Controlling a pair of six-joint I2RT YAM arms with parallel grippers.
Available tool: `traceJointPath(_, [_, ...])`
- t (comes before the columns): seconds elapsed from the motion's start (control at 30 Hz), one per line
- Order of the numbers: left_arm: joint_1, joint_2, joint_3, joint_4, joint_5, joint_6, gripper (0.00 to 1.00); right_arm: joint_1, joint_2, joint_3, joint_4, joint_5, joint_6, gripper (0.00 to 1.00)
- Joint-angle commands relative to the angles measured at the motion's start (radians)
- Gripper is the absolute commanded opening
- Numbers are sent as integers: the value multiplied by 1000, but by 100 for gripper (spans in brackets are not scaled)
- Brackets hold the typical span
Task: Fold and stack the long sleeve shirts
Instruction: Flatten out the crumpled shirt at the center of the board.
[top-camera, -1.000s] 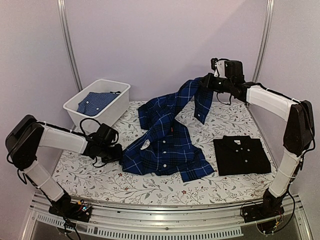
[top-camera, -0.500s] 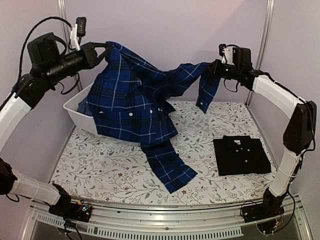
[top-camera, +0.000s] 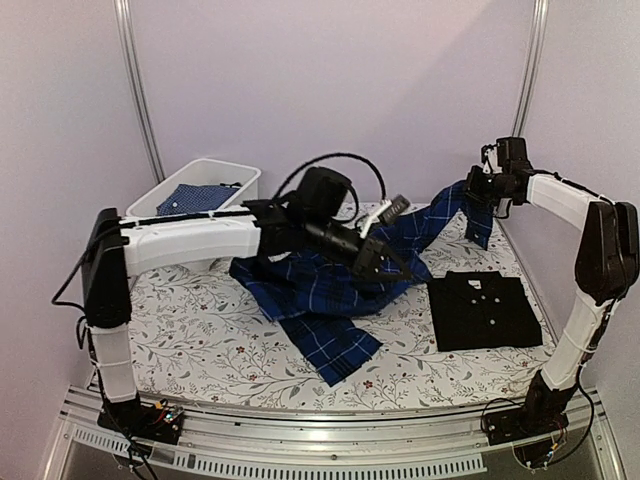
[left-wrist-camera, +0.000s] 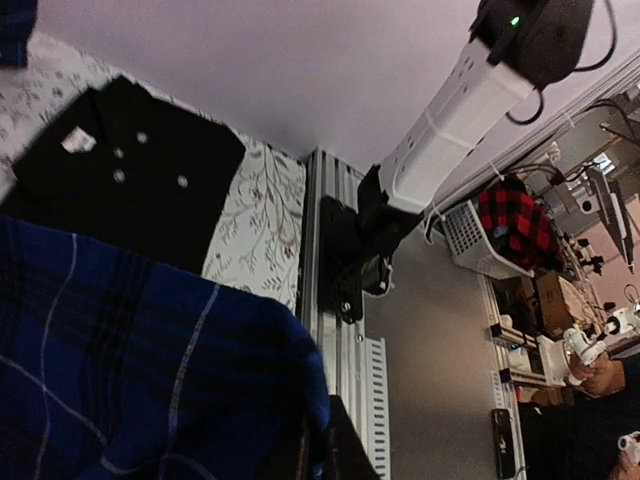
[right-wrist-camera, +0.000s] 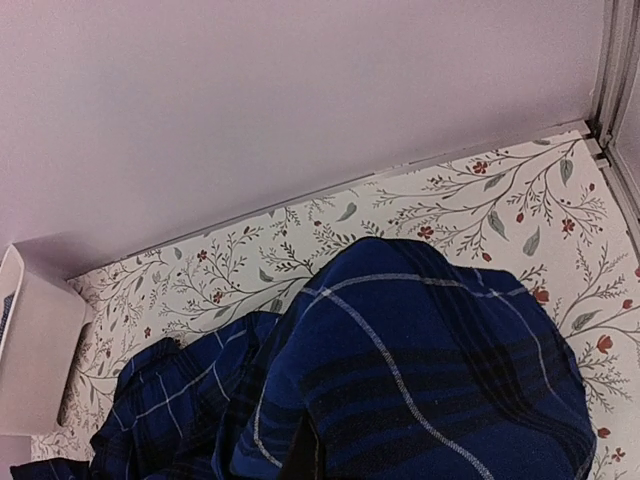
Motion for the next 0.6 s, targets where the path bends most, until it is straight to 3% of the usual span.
traceJointPath(0.0, [-109, 145, 131, -97, 139, 16, 19, -20, -29, -24, -7, 17, 10, 0])
traceJointPath(0.1, [-109, 162, 162, -117, 97, 23, 29, -20, -28, -27, -8, 6, 11, 0])
traceJointPath(0.17, [-99, 129, 145, -112, 28, 25, 51, -20, -26, -26, -7, -2, 12, 0])
traceJointPath(0.2, [-90, 103, 128, -105, -14, 22, 55, -21, -24, -27, -7, -8, 12, 0])
traceJointPath(0.37, [3, -88, -43, -107, -259, -58, 59, -16, -20, -39, -32, -64, 15, 1])
traceJointPath(0.43, [59, -166, -137, -143, -326, -95, 58, -11, -15, -42, -73, -70, 8, 9])
traceJointPath(0.57, [150, -319, -349, -179, -410, -171, 57, 2, -49, -129, -112, -60, -6, 45])
